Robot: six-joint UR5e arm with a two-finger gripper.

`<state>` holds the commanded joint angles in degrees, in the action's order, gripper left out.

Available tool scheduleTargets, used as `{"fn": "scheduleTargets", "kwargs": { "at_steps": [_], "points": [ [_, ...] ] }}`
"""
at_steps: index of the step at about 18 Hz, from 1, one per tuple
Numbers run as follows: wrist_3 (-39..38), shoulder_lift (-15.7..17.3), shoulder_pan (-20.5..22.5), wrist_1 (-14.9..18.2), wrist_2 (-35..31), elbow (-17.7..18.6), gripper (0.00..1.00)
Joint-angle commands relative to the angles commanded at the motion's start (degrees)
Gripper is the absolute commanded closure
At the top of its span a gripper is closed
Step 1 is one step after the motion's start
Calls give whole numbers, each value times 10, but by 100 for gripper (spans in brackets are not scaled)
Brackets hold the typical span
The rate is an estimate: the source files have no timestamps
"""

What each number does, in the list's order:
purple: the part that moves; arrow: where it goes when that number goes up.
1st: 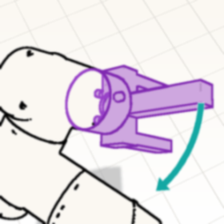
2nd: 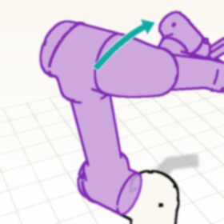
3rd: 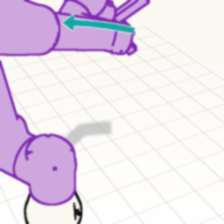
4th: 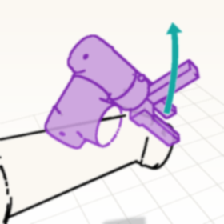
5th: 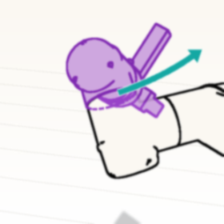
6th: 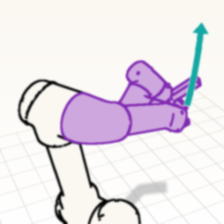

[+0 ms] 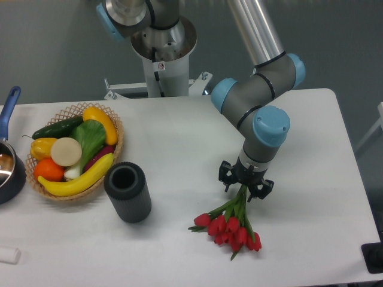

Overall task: Pick up the flowers from the table
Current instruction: 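Lower the gripper onto the tulip stems and close it around them, then lift the gripped tulip bunch up off the table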

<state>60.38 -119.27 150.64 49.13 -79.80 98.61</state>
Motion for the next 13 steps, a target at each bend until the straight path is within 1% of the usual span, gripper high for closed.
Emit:
{"fn": "scheduleTargets", "kwargs": {
  "at_steps": [3,5,6,8,10,13],
  "points": [
    [0,0,0,0,0,-2,64],
    [0,0,0,0,0,-3,64],
    [0,0,0,0,0,-4,69],
    [0,0,0,0,0,-5,75],
    [1,0,0,0,0,-5,75],
    [1,0,0,-3,0,-6,82]
  ]
}}
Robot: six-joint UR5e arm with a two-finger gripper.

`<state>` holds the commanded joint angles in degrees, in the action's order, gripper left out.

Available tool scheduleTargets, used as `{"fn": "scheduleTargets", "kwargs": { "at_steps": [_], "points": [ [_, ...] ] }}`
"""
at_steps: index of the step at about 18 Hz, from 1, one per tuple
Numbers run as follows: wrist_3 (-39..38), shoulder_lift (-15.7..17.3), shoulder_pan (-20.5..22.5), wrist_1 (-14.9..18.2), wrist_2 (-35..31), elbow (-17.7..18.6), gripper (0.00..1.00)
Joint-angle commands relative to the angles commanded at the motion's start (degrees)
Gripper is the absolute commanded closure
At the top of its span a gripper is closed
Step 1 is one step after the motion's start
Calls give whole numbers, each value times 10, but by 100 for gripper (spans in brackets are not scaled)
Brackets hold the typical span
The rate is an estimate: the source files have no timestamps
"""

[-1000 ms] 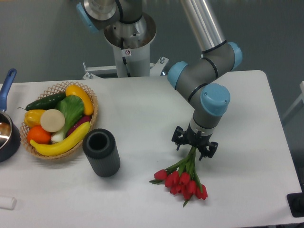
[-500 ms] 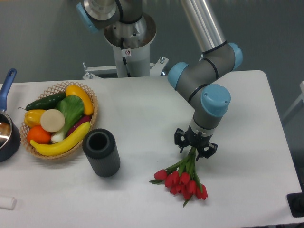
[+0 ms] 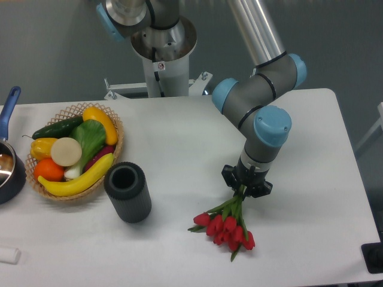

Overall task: Pick up the flowers from the table
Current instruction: 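Lift the gripped tulip bunch up off the table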

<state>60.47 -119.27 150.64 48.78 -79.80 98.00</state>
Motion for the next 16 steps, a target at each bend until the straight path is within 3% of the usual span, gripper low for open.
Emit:
{"fn": "scheduleTargets", "kwargs": {
  "at_steps": [8,16],
  "points": [
    [2,11,3,0,2,-25,82],
    [-2,92,14,-11,39,-34,82]
  ]
}}
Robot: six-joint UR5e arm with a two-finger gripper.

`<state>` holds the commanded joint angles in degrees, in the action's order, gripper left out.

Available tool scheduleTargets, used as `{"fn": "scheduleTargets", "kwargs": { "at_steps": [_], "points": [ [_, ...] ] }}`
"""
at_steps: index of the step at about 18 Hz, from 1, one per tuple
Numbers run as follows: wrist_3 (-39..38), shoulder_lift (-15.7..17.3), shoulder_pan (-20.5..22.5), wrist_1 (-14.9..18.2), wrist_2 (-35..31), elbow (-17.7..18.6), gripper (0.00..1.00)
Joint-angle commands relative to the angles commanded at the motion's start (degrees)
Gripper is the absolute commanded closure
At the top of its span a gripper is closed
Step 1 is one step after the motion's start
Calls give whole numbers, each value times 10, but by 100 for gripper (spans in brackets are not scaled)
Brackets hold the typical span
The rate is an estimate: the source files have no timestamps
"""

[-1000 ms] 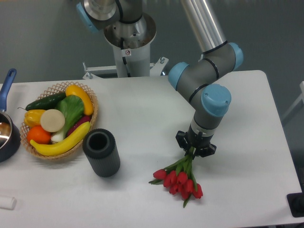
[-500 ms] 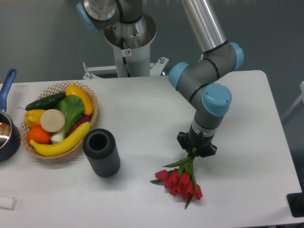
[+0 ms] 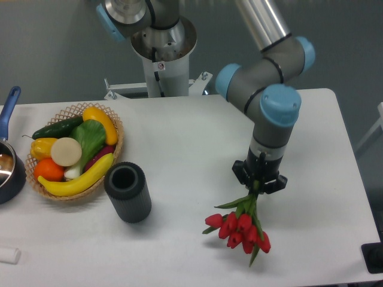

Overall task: Pick up the flowers from the table
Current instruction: 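Lift the gripped tulip bunch up off the table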

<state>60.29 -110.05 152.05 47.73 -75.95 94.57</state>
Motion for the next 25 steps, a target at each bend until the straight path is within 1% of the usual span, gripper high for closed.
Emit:
{"fn": "scheduleTargets", "kwargs": {
  "at_steps": [2,5,7,9,11,13,15,25],
  "points": [
    [-2,31,12,0,43,1,82],
    [-27,66,31,0,114,2,82],
    [-31,87,37,0,156,4,82],
    [-39,113,50,0,183,18,82],
    [-46,141,73,1,228,25,82],
    [-70,160,104,0,286,32,82],
    [-74,165,126,0,314,33,82],
    [-71,164,130,0,320,35,82]
  ]
}}
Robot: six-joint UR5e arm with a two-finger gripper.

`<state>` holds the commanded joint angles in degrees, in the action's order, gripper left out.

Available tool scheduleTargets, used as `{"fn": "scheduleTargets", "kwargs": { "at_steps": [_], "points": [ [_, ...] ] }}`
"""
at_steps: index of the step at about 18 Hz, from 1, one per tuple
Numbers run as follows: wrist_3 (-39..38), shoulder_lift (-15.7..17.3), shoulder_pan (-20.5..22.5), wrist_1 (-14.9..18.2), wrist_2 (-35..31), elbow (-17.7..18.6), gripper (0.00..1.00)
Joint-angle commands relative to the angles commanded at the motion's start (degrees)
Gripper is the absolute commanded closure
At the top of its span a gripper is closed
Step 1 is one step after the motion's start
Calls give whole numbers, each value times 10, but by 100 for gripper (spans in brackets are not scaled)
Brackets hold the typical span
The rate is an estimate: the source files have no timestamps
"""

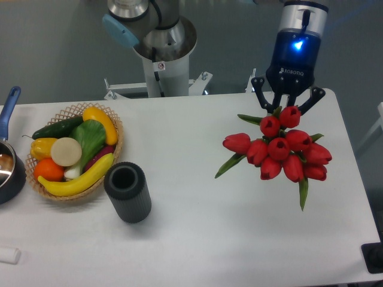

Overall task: Pick up the flowers from the table
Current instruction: 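Lift the gripped tulip bunch up off the table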

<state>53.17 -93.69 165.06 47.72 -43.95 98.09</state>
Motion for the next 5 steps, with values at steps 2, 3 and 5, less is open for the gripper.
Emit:
{"fn": "scheduleTargets", "kwargs": {
  "at_steps": [2,3,5],
  "points": [
    [0,0,-1,0,0,-1,82],
    [0,0,-1,0,0,-1,82],
    [-2,-1,-2,0,1,-1,82]
  ]
}}
